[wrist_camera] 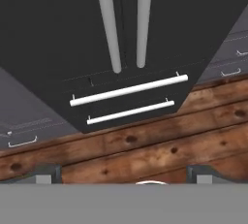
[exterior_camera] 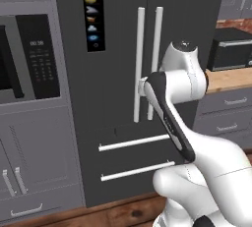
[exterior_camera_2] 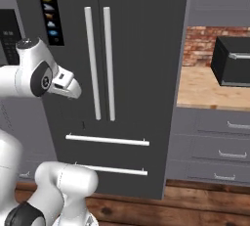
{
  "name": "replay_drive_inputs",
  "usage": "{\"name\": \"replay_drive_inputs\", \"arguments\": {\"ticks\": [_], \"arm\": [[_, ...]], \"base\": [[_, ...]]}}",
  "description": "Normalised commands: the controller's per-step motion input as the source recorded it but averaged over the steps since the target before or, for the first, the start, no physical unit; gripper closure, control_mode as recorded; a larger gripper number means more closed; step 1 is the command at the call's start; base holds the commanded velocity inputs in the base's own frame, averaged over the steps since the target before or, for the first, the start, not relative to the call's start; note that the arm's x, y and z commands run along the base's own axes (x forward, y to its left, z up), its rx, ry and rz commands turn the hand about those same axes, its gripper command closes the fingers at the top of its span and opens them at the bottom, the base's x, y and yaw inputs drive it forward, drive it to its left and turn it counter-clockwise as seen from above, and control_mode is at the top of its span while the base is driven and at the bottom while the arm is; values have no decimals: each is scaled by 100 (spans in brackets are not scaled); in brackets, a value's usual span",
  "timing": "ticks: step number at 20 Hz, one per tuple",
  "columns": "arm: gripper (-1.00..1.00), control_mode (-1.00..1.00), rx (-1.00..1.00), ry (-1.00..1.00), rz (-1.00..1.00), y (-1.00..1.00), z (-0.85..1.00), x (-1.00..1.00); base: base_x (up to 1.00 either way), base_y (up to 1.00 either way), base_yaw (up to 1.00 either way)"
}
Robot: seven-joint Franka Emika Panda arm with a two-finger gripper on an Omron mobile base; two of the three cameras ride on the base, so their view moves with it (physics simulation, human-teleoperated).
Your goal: Retrieve the fish from the fridge and place it on the saucepan with marinade on the stove.
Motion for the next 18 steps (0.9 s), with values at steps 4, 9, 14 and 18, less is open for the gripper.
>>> {"name": "replay_drive_inputs", "arguments": {"ticks": [4, 9, 14, 18], "arm": [[-100, -100, -7, -24, 0, 0, -1, 72], [-100, -100, -4, -4, 0, 0, 4, 78], [-100, -100, -2, 1, 0, 0, 5, 77], [-100, -100, 0, 4, 0, 0, 0, 63]], "base": [[0, 0, 0], [0, 0, 0], [0, 0, 0], [0, 0, 0]]}}
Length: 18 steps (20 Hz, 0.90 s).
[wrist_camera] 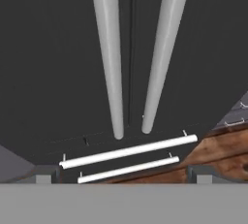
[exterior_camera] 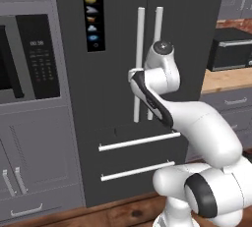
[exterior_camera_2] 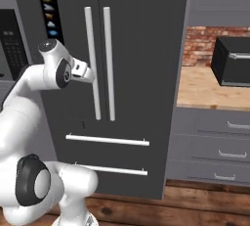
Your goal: Retrieve the fish from the fridge and place it on the saucepan with marinade on the stove.
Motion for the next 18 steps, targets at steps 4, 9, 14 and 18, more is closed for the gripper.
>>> {"name": "replay_drive_inputs", "arguments": {"ticks": [4, 9, 14, 18], "arm": [[-100, -100, 0, -17, 0, 0, -14, 37], [-100, -100, 0, -29, -1, 2, -24, 35], [-100, -100, 0, -15, 0, 0, -7, 46], [-100, -100, 0, 3, 0, 0, 2, 65]], "base": [[0, 0, 0], [0, 0, 0], [0, 0, 0], [0, 0, 0]]}}
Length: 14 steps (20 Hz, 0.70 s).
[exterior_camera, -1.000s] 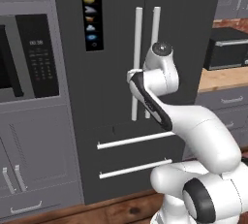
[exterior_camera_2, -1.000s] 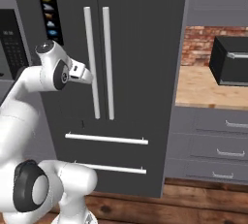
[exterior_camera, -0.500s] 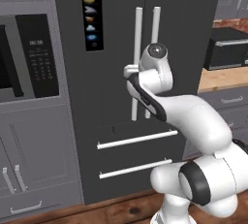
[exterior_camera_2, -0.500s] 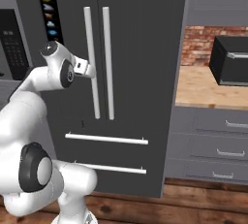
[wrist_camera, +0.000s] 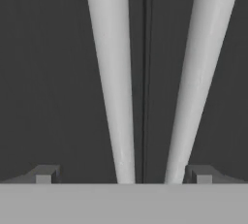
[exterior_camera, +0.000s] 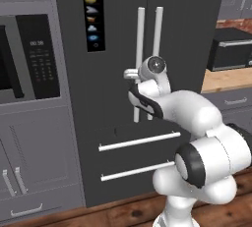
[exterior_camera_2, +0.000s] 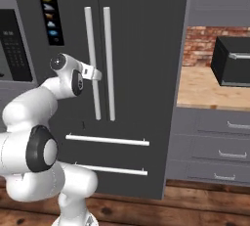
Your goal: Retrieve the fish from the fridge and place it on the saucepan with marinade on the stove.
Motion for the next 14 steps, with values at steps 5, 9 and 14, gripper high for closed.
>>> {"name": "replay_drive_inputs", "arguments": {"ticks": [5, 9, 14], "arm": [[-100, -100, 0, 0, -1, 0, 0, 61], [-100, -100, 0, -6, -4, 0, -2, 48], [-100, -100, 0, -11, -6, 9, -11, 43]], "base": [[0, 0, 0], [0, 0, 0], [0, 0, 0]]}}
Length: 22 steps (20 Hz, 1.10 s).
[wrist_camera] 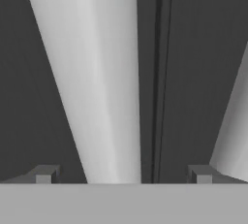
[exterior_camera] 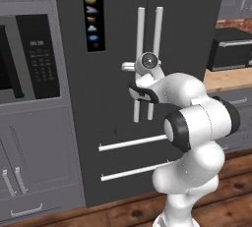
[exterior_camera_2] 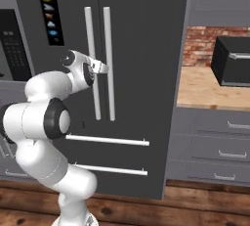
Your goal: Retrieve the fish from the fridge and place it on the saucepan with marinade on the stove.
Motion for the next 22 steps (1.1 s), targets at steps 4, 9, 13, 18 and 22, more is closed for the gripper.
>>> {"name": "replay_drive_inputs", "arguments": {"ticks": [4, 9, 13, 18, 22], "arm": [[-100, -100, 0, -7, -3, 9, 0, 37], [-100, -100, 0, -1, 0, 0, 0, 49], [-100, -100, 0, 1, 0, 2, 0, 56], [100, -100, 0, 0, 0, 8, 0, 45], [100, -100, 0, 1, -3, 11, 0, 25]], "base": [[0, 0, 0], [0, 0, 0], [0, 0, 0], [0, 0, 0], [0, 0, 0]]}}
